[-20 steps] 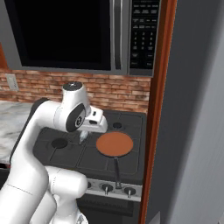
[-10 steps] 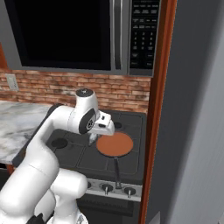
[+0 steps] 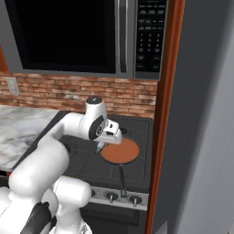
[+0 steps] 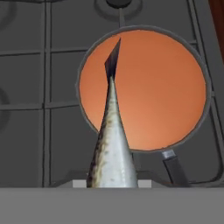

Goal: Retrieve the fish from the fridge and place it on the saucepan with marinade on the stove.

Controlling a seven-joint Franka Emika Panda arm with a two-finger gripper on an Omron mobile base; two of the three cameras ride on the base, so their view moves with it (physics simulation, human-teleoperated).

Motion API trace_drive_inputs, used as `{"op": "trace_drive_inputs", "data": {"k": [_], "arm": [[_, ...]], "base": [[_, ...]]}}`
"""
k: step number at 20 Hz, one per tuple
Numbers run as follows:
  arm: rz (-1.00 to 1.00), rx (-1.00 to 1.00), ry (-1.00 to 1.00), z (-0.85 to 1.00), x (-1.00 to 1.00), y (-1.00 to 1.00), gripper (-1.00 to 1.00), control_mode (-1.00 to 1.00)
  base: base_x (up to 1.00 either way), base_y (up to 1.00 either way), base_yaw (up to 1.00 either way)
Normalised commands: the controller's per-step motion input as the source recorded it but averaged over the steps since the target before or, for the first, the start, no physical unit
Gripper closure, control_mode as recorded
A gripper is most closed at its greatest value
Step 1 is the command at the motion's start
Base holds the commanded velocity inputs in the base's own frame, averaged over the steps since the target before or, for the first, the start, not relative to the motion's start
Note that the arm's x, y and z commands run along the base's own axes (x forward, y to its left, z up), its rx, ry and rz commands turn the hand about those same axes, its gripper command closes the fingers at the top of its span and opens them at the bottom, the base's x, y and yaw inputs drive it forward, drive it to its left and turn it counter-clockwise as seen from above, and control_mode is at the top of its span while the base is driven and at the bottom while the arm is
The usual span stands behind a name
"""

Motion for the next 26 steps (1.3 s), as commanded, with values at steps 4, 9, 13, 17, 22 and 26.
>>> {"op": "trace_drive_inputs", "data": {"k": [4,9,13,17,22,26], "arm": [[0.00,0.00,0.05,-0.29,0.22,-0.04,1.00,-1.00],[0.00,0.02,0.08,-0.17,0.25,-0.20,1.00,-1.00],[0.00,0.03,0.10,-0.18,0.25,-0.14,1.00,-1.00],[0.00,0.03,0.12,-0.18,0.23,-0.08,1.00,-1.00],[0.00,0.03,0.13,-0.19,0.29,-0.06,1.00,-1.00],[0.00,0.01,0.07,-0.27,0.24,-0.13,1.00,-1.00]], "base": [[0.00,0.00,0.00],[0.00,0.00,0.00],[0.00,0.00,0.00],[0.00,0.00,0.00],[0.00,0.00,0.00],[0.00,0.00,0.00]]}}
